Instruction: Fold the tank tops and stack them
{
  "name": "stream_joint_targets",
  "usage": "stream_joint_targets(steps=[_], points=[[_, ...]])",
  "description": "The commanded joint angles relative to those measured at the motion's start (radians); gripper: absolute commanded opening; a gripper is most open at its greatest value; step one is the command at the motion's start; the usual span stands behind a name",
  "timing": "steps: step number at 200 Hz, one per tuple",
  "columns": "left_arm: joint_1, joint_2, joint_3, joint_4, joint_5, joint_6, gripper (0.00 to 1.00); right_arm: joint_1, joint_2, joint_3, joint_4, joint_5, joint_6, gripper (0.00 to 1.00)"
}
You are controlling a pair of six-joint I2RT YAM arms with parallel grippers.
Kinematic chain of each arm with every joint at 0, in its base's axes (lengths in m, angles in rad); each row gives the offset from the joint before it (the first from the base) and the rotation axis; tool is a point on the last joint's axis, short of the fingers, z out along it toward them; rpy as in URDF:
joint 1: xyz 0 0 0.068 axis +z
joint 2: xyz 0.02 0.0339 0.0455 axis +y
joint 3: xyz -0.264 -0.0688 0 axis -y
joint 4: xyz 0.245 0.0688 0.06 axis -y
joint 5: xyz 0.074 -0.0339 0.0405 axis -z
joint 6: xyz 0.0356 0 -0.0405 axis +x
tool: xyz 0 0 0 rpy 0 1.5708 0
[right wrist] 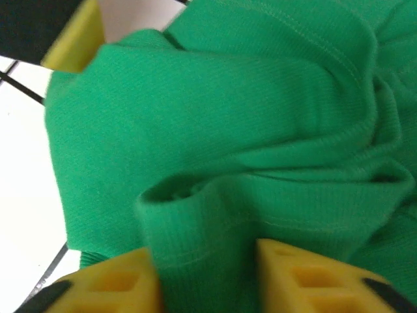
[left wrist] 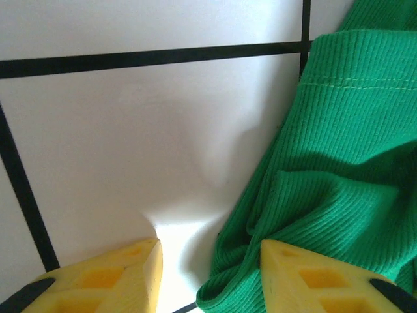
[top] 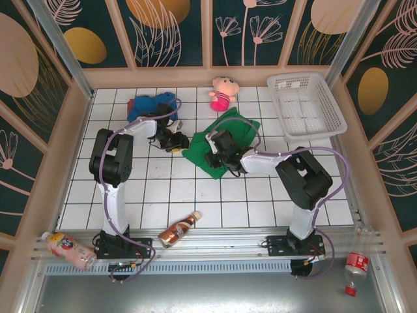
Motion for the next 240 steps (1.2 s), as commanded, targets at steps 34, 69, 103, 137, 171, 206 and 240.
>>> stream_joint_targets(steps=[34,69,103,137,171,206,240], points=[[-0.005,0.021,-0.017,0.0,0.033,0.026,0.36,-0.113,-0.158,-0.126,0.075,-0.106,0.234,0.14],[-0.006,0.03,-0.004,-0.005,0.033,0.03,0.34,-0.233,-0.197,-0.274,0.198,-0.233,0.426,0.1],[-0.006,0.022,0.008,-0.017,0.049,0.03,0.34,-0.265,-0.179,-0.294,0.192,-0.229,0.435,0.15],[-0.007,0.011,0.075,-0.073,0.018,0.058,0.39,-0.275,-0.235,-0.287,0.112,-0.186,0.409,0.38],[-0.006,0.057,0.217,-0.067,0.067,0.027,0.44,-0.297,-0.319,-0.259,-0.009,-0.107,0.381,0.4],[-0.029,0.144,0.314,-0.097,0.109,0.039,0.44,-0.257,-0.376,-0.236,-0.026,-0.106,0.371,0.37],[-0.037,0.208,0.378,-0.093,0.132,0.04,0.43,-0.22,-0.359,-0.3,0.161,-0.249,0.362,0.36]])
